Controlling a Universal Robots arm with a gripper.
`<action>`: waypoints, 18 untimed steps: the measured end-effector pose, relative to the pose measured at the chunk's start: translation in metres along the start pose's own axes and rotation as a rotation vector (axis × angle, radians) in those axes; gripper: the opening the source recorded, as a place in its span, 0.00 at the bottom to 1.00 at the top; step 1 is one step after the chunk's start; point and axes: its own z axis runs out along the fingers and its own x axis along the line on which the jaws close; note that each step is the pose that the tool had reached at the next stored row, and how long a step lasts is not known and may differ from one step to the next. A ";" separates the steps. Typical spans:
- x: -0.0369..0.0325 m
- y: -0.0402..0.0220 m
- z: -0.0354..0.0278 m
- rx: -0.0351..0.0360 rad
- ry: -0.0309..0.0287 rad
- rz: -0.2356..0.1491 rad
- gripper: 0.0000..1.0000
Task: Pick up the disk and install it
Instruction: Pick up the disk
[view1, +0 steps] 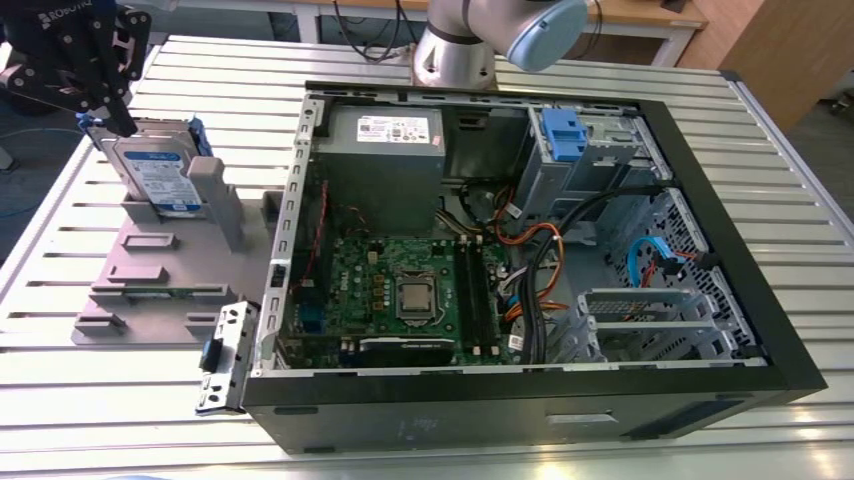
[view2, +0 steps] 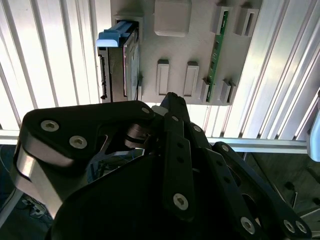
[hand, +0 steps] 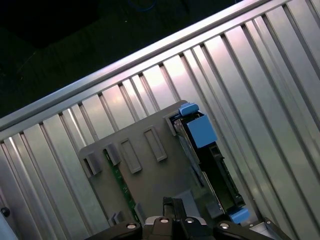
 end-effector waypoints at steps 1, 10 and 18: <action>0.0000 0.0000 0.0000 0.0000 0.0001 -0.001 0.11; 0.0000 0.0000 0.0000 0.0005 0.0008 -0.008 0.11; 0.0000 0.0000 0.0000 0.0010 0.0014 -0.014 0.11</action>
